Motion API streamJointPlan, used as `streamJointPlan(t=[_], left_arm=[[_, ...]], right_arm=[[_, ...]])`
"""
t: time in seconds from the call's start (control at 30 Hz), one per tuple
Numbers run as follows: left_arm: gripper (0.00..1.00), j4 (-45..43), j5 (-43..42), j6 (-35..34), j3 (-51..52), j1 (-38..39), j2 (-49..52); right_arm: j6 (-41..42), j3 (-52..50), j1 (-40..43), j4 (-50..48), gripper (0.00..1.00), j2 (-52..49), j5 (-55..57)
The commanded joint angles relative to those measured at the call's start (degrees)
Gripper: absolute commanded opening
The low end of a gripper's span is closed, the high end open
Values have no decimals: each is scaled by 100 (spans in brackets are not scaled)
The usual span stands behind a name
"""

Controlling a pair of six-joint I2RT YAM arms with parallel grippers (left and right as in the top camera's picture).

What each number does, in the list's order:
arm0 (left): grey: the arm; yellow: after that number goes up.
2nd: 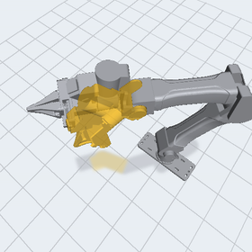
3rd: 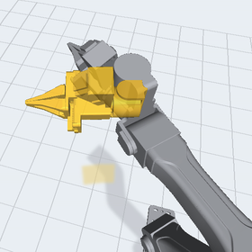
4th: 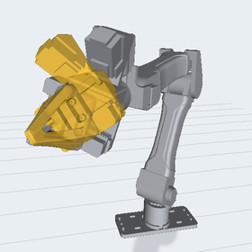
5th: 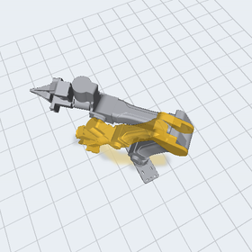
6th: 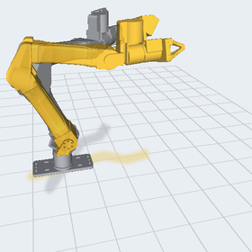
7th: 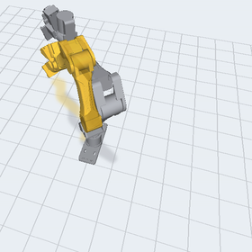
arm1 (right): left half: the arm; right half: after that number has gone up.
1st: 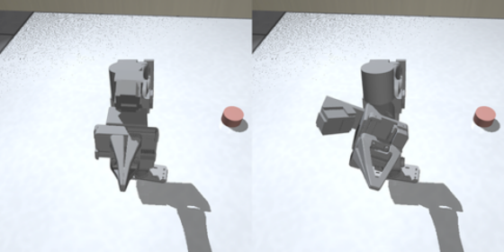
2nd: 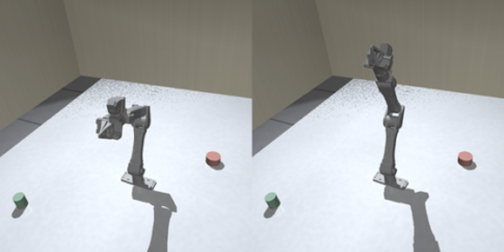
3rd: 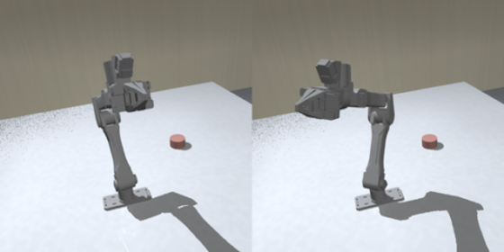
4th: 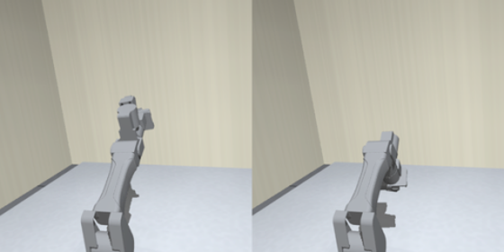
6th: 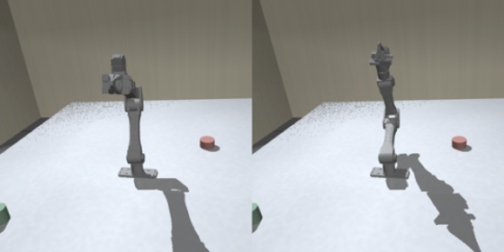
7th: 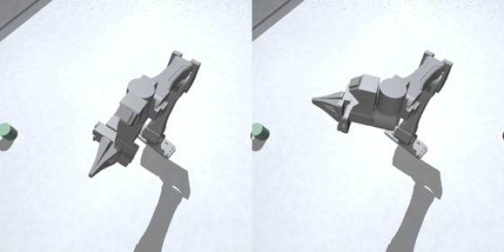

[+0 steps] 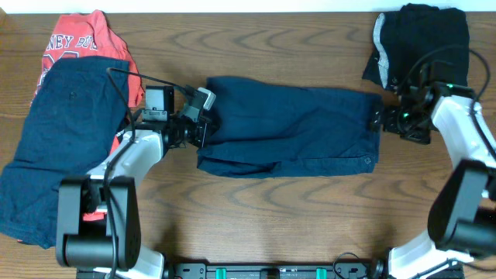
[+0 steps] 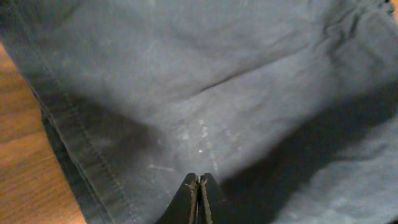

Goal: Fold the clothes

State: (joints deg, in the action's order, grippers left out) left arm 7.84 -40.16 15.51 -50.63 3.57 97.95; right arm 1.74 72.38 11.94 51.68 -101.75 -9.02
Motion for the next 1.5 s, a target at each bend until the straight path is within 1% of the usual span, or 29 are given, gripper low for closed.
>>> streamJointPlan(t=[0.0, 0.2, 0.3, 0.47, 0.57, 0.8, 0.97, 1.03, 1.13, 1.27, 1.47], left_arm=[[6, -90, -55, 111, -87, 4, 282], [6, -308, 22, -208, -87, -2, 498], [6, -409, 271, -603, -87, 0, 503], [6, -625, 348, -992, -87, 0, 557], [6, -691, 505, -1025, -87, -2, 682], [6, -815, 468, -1027, -87, -2, 1086], [6, -833, 492, -1027, -87, -2, 1209], [6, -820, 621, -1029, -87, -2, 1217], [6, -787, 693, -1027, -87, -2, 1217], [6, -745, 833, -1029, -87, -2, 1217], [6, -726, 833, -1029, -87, -2, 1217]], right_arm=[[249, 149, 0, 173, 99, 402, 190], [114, 138, 79, 640, 99, 466, 118], [133, 122, 74, 758, 99, 463, 402], [619, 46, 74, 745, 99, 461, 949], [704, 20, 74, 750, 99, 461, 1099], [710, 20, 74, 706, 99, 461, 1099], [758, -50, 72, 699, 99, 452, 1097], [767, -133, 68, 675, 99, 422, 1097], [769, -348, 17, 492, 96, 391, 1097], [852, -737, -127, -2, 94, 387, 1097], [852, -1178, -498, -866, 97, 387, 1097]])
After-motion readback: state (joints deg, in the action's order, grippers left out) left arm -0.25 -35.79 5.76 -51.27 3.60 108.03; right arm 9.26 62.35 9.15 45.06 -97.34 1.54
